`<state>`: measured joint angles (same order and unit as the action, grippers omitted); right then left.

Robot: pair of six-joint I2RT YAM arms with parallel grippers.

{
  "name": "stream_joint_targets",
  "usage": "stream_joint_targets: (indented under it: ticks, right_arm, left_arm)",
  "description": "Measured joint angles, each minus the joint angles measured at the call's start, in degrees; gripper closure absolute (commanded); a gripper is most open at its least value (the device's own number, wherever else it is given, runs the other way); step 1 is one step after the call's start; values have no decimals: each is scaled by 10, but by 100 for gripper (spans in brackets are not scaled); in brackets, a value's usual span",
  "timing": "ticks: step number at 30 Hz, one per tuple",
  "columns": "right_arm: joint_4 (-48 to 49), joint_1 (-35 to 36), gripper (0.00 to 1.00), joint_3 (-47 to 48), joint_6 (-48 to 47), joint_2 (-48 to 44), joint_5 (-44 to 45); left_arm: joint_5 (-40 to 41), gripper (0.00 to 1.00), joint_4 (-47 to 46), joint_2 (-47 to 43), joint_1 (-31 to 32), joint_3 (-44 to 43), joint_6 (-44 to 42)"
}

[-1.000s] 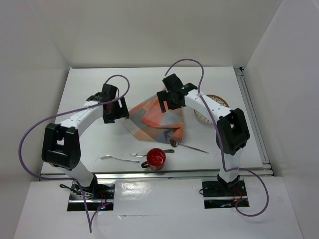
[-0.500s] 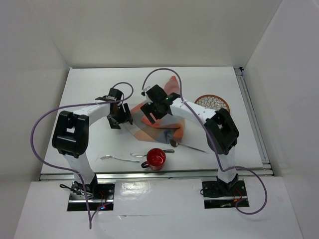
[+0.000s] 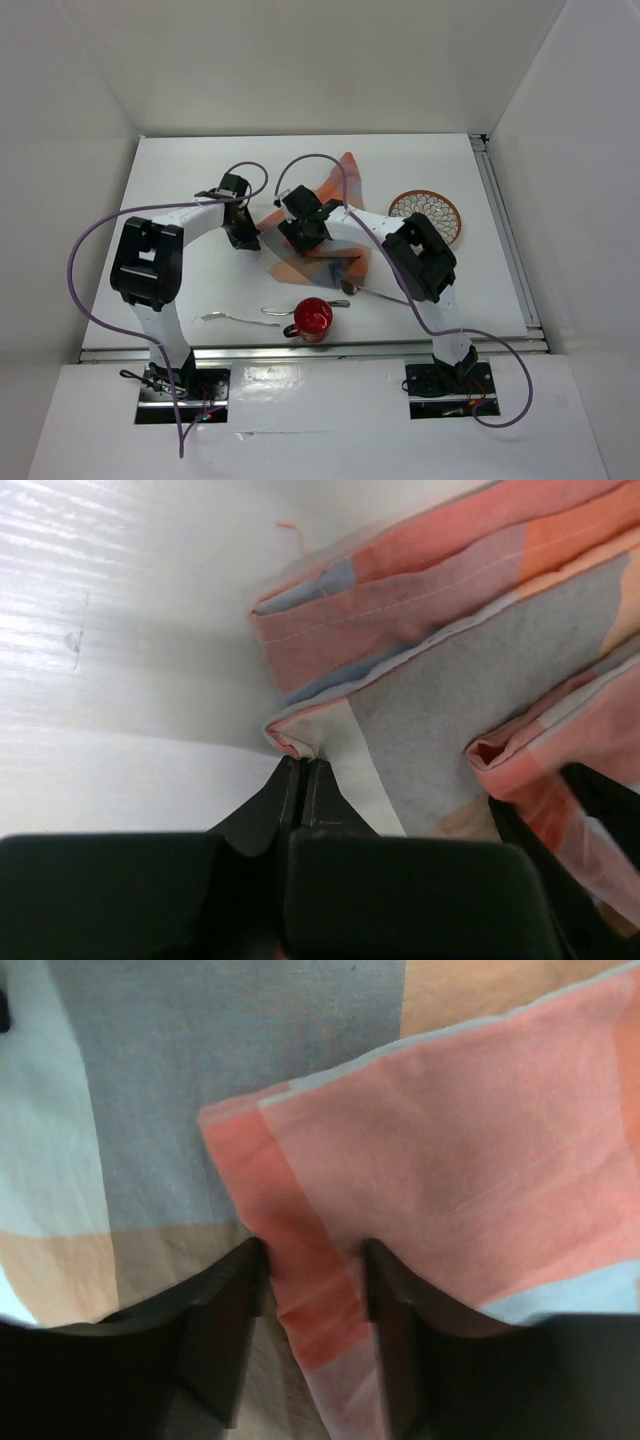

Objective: Set the dinner table for one person

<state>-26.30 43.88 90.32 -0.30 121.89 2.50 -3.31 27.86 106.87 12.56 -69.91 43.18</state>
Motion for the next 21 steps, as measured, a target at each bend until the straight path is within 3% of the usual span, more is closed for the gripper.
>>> stream_joint_targets:
  ticks: [2, 3, 4, 6, 13, 21]
  right_arm:
    - [5, 0, 62, 0, 6, 5, 7]
    - [6, 0, 78, 0, 7, 5, 11]
    - [7, 1, 87, 0, 9, 5, 16]
    - [14, 1, 100, 0, 17, 5, 29]
    - [13, -6, 100, 0, 24, -28, 42]
    - [11, -74, 100, 5, 50, -180, 29]
  left_arm:
    - [-5, 100, 3, 3, -2, -8, 2]
    - [-7, 100, 8, 7, -3, -16, 2]
    - [-9, 100, 11, 10, -4, -25, 3]
    - [-12, 100, 14, 17, -7, -41, 3]
    - [-13, 100, 55, 12, -27, -94, -4]
    - [-12, 100, 112, 9, -55, -277, -27]
